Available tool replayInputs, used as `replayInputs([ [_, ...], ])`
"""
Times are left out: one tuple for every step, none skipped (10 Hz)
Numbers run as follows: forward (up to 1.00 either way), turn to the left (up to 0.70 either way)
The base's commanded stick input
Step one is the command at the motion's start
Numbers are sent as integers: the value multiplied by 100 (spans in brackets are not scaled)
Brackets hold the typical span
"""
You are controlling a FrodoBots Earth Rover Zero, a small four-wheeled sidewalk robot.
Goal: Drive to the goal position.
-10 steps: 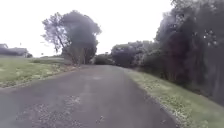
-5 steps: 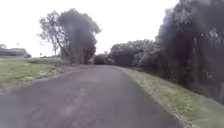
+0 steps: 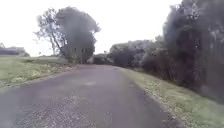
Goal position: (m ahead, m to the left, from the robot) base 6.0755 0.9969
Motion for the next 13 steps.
replayInputs([
  [85,0],
  [85,0],
  [85,0],
  [85,4],
  [85,7],
  [85,7],
  [85,4],
  [85,34],
  [85,34],
  [85,14],
  [85,3],
  [85,0],
  [85,0],
])
